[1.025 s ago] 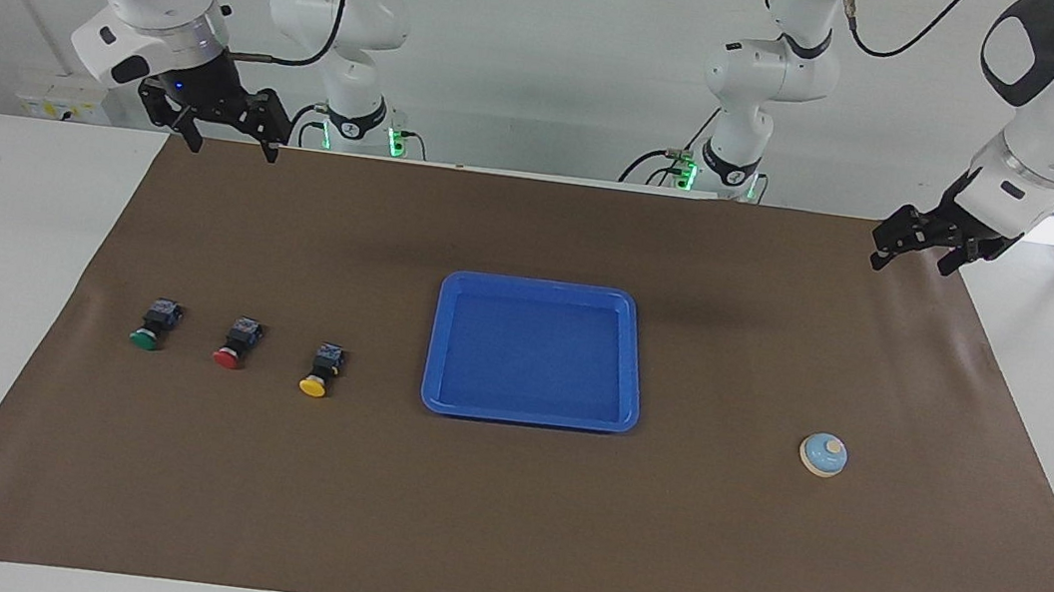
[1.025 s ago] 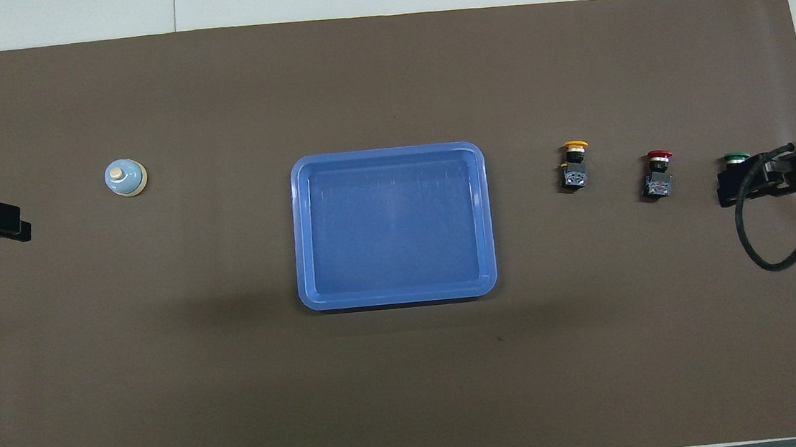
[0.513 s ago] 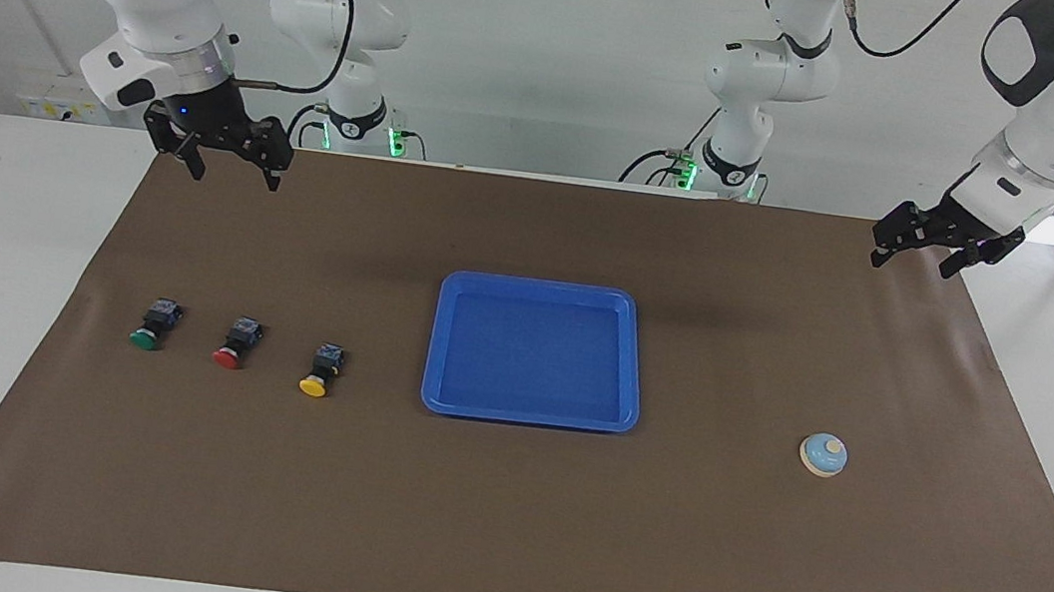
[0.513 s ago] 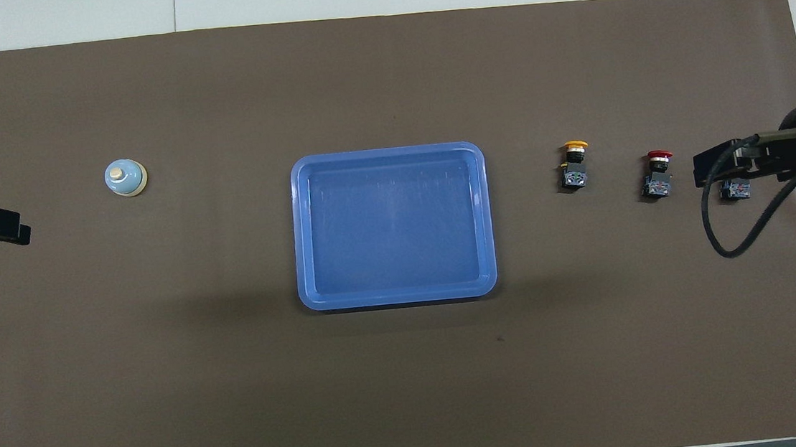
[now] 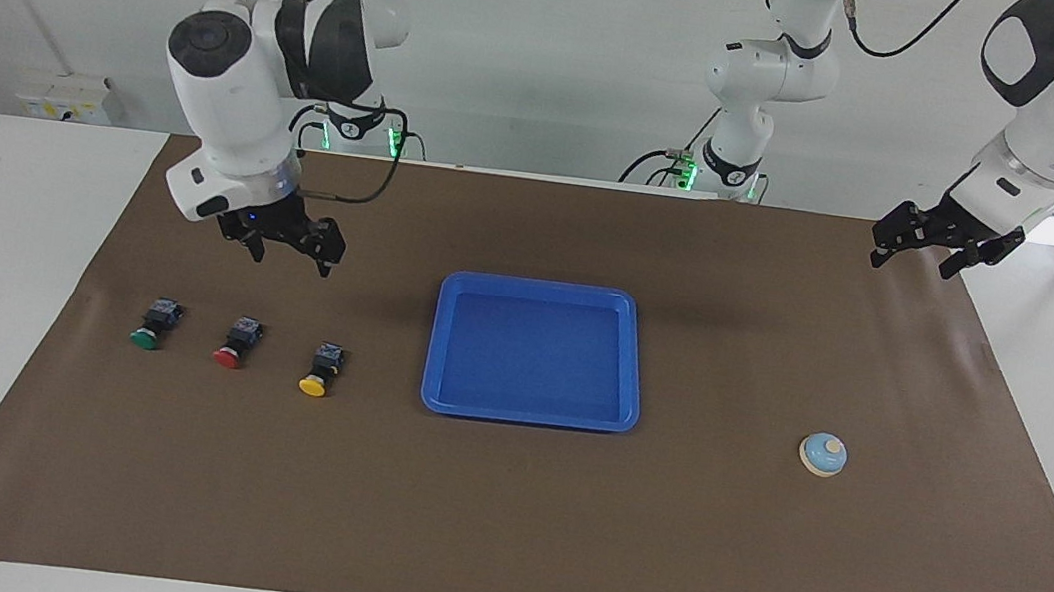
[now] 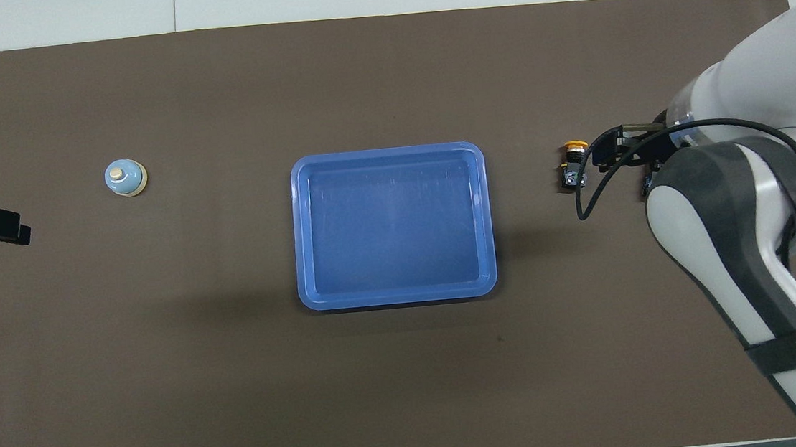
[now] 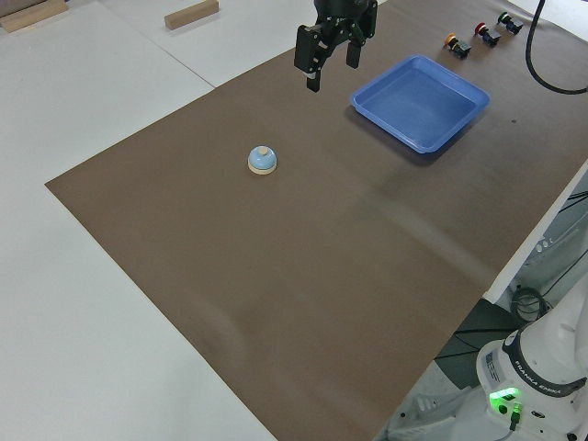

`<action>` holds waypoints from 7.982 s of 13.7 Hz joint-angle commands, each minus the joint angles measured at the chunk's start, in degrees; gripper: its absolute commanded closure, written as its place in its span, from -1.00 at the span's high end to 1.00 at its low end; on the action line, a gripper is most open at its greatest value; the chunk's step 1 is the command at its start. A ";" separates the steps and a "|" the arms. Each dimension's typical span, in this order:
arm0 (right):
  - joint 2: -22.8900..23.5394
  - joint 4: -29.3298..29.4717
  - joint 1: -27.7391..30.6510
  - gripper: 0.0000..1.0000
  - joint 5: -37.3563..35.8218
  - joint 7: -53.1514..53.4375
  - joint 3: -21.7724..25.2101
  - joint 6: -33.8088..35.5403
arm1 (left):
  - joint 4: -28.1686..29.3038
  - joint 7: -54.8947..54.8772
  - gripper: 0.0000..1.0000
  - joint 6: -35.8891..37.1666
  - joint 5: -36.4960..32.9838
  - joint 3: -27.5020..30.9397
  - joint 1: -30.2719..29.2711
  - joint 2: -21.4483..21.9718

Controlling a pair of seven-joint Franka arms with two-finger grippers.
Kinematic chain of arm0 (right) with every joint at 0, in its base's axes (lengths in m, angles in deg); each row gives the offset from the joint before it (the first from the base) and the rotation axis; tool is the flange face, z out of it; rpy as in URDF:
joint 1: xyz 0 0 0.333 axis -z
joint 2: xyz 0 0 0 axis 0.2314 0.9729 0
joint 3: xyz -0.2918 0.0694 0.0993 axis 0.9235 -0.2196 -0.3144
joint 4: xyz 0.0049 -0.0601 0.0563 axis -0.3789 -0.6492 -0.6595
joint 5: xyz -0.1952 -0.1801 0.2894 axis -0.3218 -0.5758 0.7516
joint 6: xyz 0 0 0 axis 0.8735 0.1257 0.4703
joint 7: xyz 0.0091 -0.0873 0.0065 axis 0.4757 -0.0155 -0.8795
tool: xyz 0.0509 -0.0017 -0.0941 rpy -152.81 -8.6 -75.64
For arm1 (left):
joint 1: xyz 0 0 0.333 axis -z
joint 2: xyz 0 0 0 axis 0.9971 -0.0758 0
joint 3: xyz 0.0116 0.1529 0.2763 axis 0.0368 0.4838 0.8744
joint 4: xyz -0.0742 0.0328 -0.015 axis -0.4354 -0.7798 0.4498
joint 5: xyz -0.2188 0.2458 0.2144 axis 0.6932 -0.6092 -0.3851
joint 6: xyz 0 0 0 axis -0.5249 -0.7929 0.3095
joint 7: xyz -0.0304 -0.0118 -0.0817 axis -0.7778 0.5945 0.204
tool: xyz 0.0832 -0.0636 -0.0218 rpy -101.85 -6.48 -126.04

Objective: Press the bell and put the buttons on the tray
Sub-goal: 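Reach the right gripper to the yellow button and grasp it, then carry the yellow button into the blue tray with the right gripper, then release the yellow button and raise the right gripper, then grasp the red button with the right gripper, then lower the red button into the tray beside the yellow one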

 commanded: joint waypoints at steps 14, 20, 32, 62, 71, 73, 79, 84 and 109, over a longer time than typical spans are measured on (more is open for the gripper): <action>13.80 -6.68 -0.64 1.00 -3.04 6.71 -0.03 -26.98 | -0.68 -0.55 1.00 0.87 -0.07 0.44 -0.07 0.17; 13.72 -7.38 -1.00 -1.00 -3.04 9.44 -0.12 -26.81 | -0.68 -0.55 1.00 0.87 -0.07 0.44 -0.07 0.17; 12.14 8.16 -6.52 -1.00 -1.99 9.52 -0.38 -3.63 | -0.68 -0.55 1.00 0.87 -0.07 0.44 -0.07 0.17; 6.96 -0.72 -16.48 1.00 3.02 25.61 0.15 -11.45 | -0.68 -0.46 1.00 0.87 -0.07 0.44 -0.07 0.17; 5.89 2.64 7.24 1.00 -0.05 -7.23 0.50 -5.00 | -0.68 -0.55 1.00 0.87 -0.07 0.44 -0.07 0.17; 6.16 0.19 9.54 1.00 -2.33 -8.50 0.50 -8.77 | -0.68 -0.55 1.00 0.87 -0.07 0.44 -0.07 0.17; 10.55 -5.51 11.13 1.00 -2.34 -1.81 0.41 -20.10 | -0.68 -0.46 1.00 0.87 -0.07 0.44 -0.07 0.17; 10.29 -11.51 10.96 1.00 -2.43 -1.99 0.41 -25.14 | -0.68 -0.55 1.00 0.87 -0.07 0.44 -0.07 0.17; 13.01 16.52 -15.20 -1.00 2.58 21.27 -0.29 6.33 | -0.68 -0.55 1.00 0.87 -0.07 0.44 -0.07 0.17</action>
